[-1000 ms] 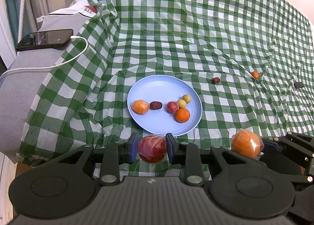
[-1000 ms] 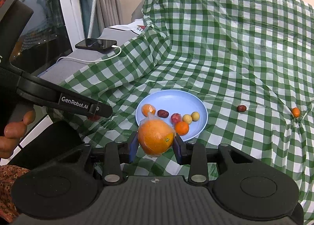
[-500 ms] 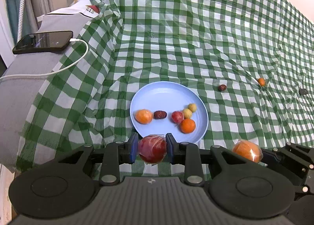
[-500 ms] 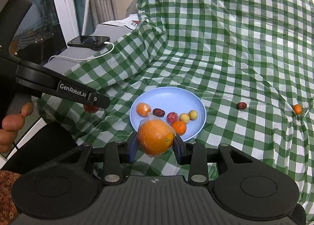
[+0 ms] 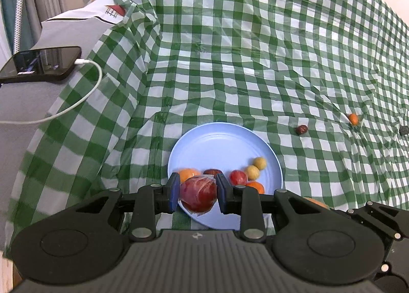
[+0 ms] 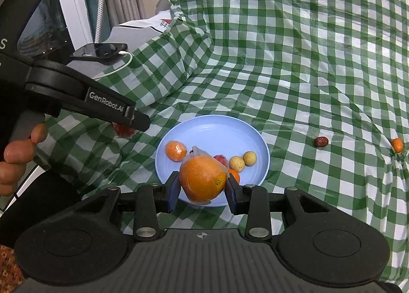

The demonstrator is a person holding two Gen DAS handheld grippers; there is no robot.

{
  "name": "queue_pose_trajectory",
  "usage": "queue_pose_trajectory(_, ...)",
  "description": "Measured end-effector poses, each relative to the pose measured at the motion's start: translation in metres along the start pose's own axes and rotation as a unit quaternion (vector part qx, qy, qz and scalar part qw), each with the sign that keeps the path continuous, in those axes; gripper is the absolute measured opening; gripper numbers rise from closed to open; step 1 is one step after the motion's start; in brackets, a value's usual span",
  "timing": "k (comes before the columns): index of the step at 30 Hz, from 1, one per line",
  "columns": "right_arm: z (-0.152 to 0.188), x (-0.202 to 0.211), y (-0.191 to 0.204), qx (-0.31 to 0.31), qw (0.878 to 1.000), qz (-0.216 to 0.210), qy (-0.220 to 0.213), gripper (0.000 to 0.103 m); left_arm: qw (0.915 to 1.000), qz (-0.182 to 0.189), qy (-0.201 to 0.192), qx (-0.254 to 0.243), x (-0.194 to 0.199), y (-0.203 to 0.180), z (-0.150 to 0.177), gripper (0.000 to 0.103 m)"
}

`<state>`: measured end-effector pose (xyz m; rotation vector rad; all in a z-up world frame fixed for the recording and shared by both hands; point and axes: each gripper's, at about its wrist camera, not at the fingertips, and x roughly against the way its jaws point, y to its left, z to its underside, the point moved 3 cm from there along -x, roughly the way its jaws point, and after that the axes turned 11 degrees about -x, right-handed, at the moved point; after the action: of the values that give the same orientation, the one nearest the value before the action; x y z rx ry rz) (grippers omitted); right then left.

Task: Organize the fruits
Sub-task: 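Carry the tomato and bagged tangerine over the blue plate with both tools, then lower the tomato onto the plate and open the left tool while the right tool releases the bagged tangerine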

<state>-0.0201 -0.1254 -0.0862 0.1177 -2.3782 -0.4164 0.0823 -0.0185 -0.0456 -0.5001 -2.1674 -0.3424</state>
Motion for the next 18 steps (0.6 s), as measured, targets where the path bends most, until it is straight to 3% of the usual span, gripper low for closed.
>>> queue_pose_trajectory(18,-0.023,-0.08,-0.017,0.009,0.999,0.011,0.036,0.039,0.9994,0.006,0.025,-0.023,-0.084,0.001,-0.032,0.033)
